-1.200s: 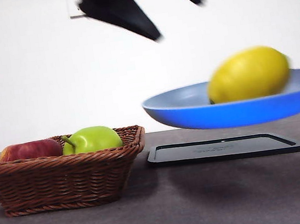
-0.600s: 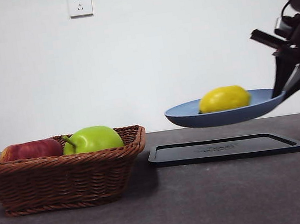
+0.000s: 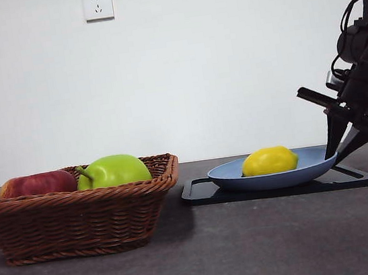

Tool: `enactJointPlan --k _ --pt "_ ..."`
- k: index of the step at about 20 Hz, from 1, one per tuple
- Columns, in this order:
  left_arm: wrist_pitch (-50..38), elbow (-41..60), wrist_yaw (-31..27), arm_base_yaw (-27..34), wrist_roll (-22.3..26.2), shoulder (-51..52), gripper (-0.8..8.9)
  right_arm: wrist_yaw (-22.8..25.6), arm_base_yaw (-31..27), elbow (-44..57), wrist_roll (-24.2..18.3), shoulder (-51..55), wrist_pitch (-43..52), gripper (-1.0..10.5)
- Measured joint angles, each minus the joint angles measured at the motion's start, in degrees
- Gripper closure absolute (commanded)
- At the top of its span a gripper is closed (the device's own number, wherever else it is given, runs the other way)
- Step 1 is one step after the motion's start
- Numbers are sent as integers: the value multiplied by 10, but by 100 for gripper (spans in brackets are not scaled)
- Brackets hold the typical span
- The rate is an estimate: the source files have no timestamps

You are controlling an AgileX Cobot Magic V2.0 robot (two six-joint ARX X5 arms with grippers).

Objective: Take the lemon from the basket,put the lemon in the plate,hand out the plate

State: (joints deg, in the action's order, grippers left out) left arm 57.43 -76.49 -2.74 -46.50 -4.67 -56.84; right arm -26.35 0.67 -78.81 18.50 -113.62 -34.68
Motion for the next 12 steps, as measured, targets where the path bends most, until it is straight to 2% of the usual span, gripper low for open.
enactJointPlan --k 5,10,12 --pt "0 0 -1 0 -9 0 438 24 1 -1 -10 0 3 722" --pt "-15 0 -30 0 -9 -5 440 24 -2 -1 -24 11 -3 726" --pt "-29 0 -38 0 -9 -16 483 24 -3 -1 -45 56 -22 727"
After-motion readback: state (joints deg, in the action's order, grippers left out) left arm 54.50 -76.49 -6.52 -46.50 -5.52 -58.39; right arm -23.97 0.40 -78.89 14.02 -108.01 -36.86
